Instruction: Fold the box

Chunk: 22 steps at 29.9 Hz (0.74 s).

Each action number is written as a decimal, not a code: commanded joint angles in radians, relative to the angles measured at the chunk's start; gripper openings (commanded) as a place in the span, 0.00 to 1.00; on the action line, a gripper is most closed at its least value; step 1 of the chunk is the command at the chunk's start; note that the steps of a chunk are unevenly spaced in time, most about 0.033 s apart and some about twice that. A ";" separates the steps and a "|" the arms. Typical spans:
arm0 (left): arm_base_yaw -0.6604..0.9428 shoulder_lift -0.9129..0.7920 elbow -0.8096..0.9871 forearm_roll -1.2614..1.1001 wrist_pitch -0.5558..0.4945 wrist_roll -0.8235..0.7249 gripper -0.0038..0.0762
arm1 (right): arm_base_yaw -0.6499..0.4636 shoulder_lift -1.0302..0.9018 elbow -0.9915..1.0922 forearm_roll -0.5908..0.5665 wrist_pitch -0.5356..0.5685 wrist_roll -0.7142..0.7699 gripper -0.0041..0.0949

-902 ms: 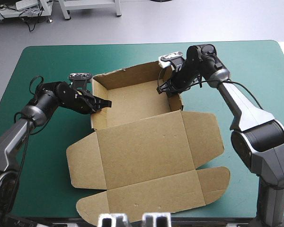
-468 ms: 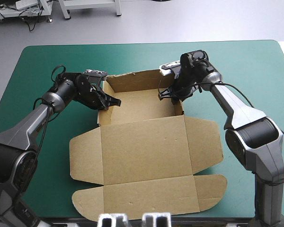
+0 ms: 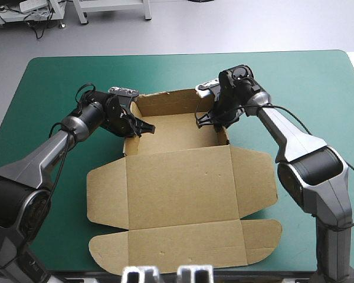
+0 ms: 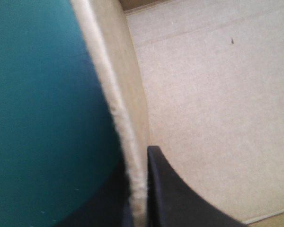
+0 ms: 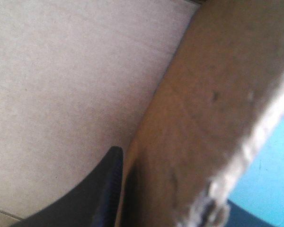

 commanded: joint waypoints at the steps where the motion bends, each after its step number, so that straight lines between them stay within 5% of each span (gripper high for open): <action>1: -0.020 -0.036 -0.027 -0.053 0.005 0.015 0.03 | 0.014 -0.050 -0.022 0.038 0.010 0.015 0.02; 5: -0.020 -0.036 -0.027 -0.057 0.024 0.022 0.05 | 0.014 -0.050 -0.022 0.036 0.010 0.008 0.03; 8: -0.020 -0.036 -0.027 -0.107 0.040 0.094 0.17 | 0.014 -0.050 -0.022 0.015 0.010 -0.019 0.11; 16: -0.018 -0.058 -0.027 -0.123 0.030 0.094 0.77 | 0.014 -0.050 -0.026 0.015 0.010 -0.026 0.69; 18: -0.018 -0.073 -0.027 -0.109 0.019 0.094 0.81 | 0.012 -0.050 -0.030 0.008 0.010 -0.026 0.79; 22: -0.018 -0.111 -0.027 -0.105 -0.017 0.094 0.81 | 0.003 -0.066 -0.058 0.005 0.010 -0.031 0.82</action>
